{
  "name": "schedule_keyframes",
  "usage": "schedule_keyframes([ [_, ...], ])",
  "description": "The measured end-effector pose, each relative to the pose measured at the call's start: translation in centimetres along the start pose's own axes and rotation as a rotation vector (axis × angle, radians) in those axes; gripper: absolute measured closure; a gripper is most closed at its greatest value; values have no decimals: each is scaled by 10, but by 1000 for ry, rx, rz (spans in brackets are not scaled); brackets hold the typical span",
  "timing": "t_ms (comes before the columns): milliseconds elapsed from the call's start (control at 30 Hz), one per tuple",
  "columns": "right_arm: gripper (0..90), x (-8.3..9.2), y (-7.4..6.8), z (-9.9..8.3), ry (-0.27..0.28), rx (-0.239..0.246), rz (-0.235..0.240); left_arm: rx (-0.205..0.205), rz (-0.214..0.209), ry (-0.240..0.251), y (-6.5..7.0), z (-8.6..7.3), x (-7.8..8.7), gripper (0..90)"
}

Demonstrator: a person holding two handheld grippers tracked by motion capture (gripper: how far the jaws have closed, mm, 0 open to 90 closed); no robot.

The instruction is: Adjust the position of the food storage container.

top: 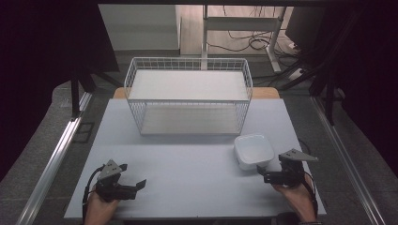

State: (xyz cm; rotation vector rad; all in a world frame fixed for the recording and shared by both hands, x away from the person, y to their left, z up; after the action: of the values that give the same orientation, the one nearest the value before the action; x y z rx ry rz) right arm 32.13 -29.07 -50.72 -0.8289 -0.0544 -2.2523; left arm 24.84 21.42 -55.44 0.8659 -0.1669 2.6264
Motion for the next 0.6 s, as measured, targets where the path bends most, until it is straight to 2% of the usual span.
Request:
schedule_keyframes([
  [100, 76, 1, 4, 5, -9, -29, -4, -1, -5, 1, 0, 0, 0, 15],
  [200, 214, 3, 8, 10, 8, -34, -1, 0, -9, 1, 1, 1, -1, 15],
  [233, 338, 5, 10, 15, 32, -34, 10, -4, -10, -3, 2, 0, -1, 16],
  [267, 338, 5, 10, 15, 32, -34, 10, -4, -10, -3, 2, 0, -1, 16],
  [300, 381, 6, 11, 17, 40, -36, 17, -4, -11, -4, 2, 0, -2, 16],
  [400, 534, 7, 15, 24, 39, -17, 10, -4, -13, -6, 3, 0, -2, 17],
  [433, 637, 5, 20, 28, 27, -1, 4, -4, -15, -6, 3, 0, -2, 17],
  [467, 637, 5, 20, 28, 27, -1, 4, -4, -17, -6, 3, 0, -3, 17],
  [533, 716, 2, 26, 32, 19, 14, -15, -3, -21, -7, 3, 0, -3, 17],
  [567, 793, -1, 31, 36, 11, 21, -39, -5, -26, -7, 3, 0, -3, 17],
  [600, 793, -1, 31, 36, 11, 21, -39, -5, -26, -7, 3, 0, -3, 17],
])
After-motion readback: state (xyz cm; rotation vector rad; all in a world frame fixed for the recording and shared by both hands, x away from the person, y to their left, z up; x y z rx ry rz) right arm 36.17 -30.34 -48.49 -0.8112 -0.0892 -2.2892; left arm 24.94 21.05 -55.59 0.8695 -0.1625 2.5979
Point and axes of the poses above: each handheld gripper's, and its own axes: x roughly backward along the jaws, z roughly out of its top, y roughly to its right, the point moved 4 cm from there along -x, roughly forward along the jaws, and after that the axes turned 14 degrees about z, right-handed, at the moved point
